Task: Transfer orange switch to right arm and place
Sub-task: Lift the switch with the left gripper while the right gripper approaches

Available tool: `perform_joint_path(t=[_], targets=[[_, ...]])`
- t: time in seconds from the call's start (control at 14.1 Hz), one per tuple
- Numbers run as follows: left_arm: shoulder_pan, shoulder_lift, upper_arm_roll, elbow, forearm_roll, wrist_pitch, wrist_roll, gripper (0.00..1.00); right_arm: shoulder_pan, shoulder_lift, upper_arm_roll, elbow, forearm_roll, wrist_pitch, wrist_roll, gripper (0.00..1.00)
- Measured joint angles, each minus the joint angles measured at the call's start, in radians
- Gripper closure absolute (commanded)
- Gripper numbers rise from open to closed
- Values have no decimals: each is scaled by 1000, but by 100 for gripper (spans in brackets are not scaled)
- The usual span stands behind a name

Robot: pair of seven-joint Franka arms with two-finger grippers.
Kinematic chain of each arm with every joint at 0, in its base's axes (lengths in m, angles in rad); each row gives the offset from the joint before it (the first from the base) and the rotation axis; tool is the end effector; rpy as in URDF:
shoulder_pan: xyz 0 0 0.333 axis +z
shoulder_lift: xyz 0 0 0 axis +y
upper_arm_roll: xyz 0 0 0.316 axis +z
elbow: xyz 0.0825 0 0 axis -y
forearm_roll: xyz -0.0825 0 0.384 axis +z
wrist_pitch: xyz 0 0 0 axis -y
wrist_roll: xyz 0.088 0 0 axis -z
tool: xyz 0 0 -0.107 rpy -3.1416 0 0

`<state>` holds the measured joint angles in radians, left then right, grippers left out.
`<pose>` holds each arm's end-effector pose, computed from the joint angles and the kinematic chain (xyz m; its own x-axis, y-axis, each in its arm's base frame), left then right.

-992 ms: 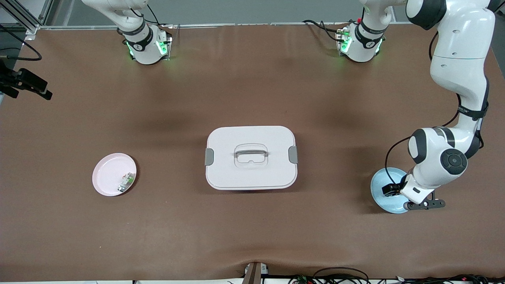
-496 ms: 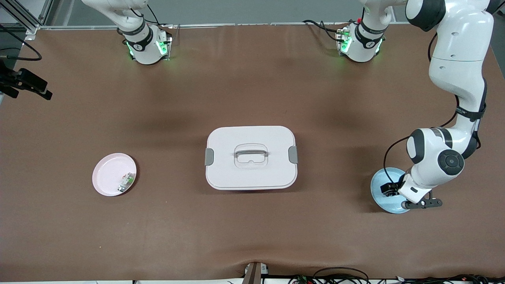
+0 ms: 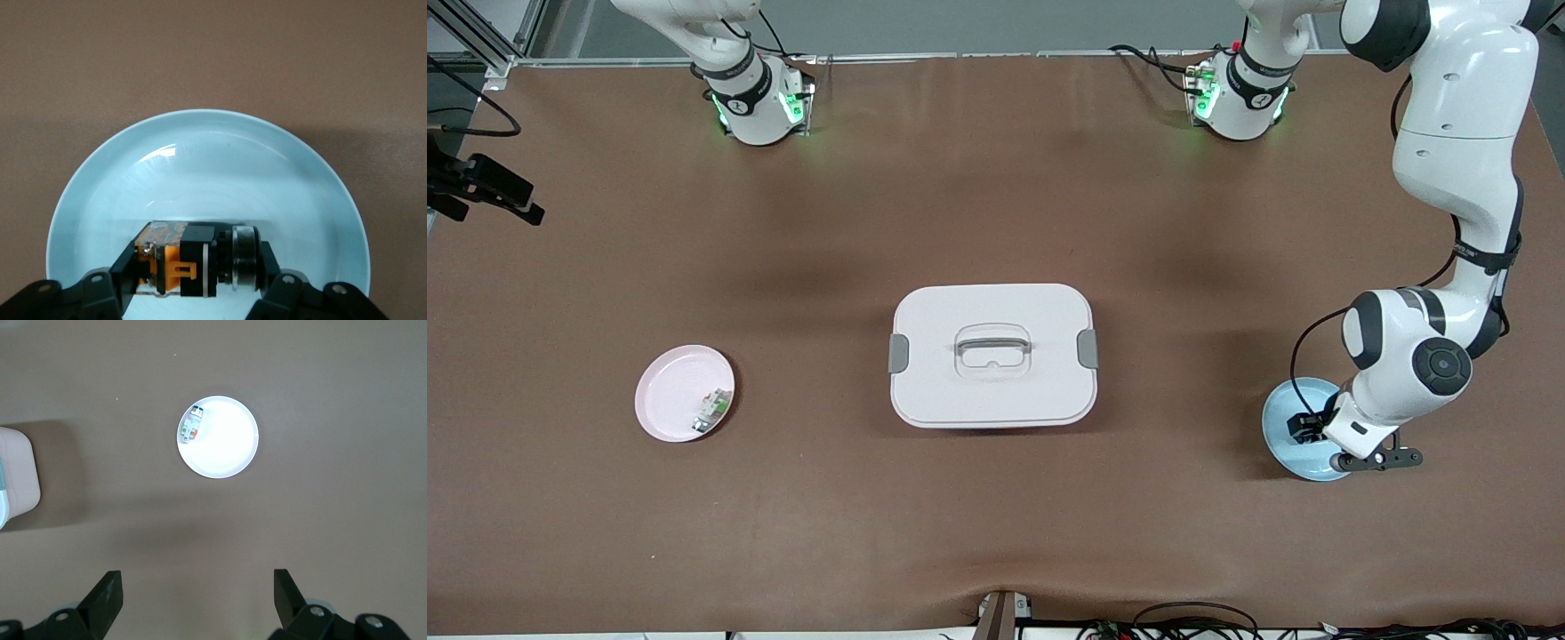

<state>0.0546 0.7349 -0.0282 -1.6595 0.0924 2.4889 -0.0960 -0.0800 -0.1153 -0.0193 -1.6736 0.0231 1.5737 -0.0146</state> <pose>0.6920 0.0201 0.1884 0.9936 0.0578 0.0974 0.0614 -0.9975 -0.0347 0.5158 -0.0495 0.6381 0.9963 -0.0846 0.0157 -0.0842 -0.9961 -0.0251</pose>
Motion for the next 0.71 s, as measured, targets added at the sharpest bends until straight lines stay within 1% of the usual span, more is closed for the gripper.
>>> perform_joint_path(t=[0.14,0.28,0.5,0.71], targets=[[-1,-5,-6,6,0,-17,0,87,0,0,-1,7,0,0,0,0],[-1,-31,-22,14,0,-79,0,88,0,0,-1,9,0,0,0,0],[-3,-115,-59,21,0,-216,-3,88,-1,0,-2,13,-1,0,0,0],[-3,-203,-75,22,-10,-338,-3,87,-1,0,-2,15,-1,0,0,0]])
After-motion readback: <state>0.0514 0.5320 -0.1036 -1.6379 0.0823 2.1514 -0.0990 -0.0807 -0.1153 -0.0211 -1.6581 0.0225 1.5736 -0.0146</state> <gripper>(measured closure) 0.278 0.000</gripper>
